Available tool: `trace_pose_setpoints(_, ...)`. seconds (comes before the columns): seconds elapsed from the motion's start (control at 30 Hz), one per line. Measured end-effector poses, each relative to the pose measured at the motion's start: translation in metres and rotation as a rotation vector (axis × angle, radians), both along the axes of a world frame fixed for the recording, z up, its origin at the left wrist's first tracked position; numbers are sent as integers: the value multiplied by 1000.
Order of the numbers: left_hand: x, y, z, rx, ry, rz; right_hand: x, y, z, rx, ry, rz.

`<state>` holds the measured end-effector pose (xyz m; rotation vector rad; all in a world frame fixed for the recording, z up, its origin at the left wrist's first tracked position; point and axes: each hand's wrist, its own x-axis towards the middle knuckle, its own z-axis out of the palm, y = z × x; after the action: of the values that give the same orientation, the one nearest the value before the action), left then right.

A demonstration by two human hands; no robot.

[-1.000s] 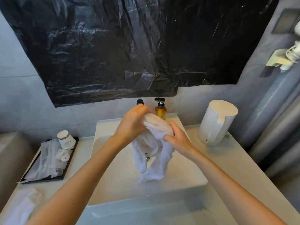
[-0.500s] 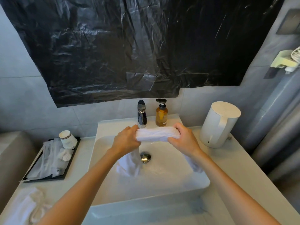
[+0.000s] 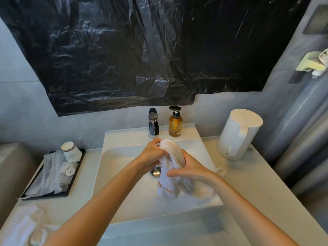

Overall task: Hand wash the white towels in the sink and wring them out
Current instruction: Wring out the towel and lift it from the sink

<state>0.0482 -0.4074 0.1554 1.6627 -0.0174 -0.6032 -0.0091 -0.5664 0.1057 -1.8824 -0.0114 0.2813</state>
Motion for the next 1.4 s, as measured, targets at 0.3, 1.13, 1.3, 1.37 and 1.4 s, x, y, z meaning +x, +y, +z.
trace_pose_setpoints(0.3, 1, 18, -12, -236, 37, -164, 8, -2, -9, -18, 91, -176)
trace_pose_setpoints(1.13, 53, -4, -92, 1004, -1069, -831, 64, 30, -35, -758, 542, 52)
trace_pose_setpoints(1.3, 50, -13, -109, 1071, -784, -877, 54, 24, -43, -1018, 338, 134)
trace_pose_setpoints(1.37, 53, -16, -114, 1082, -702, -900, 55, 30, -53, -1101, 218, 119)
trace_pose_setpoints(1.4, 54, -17, -116, 1082, -664, -913, 55, 31, -56, -1123, 200, 132)
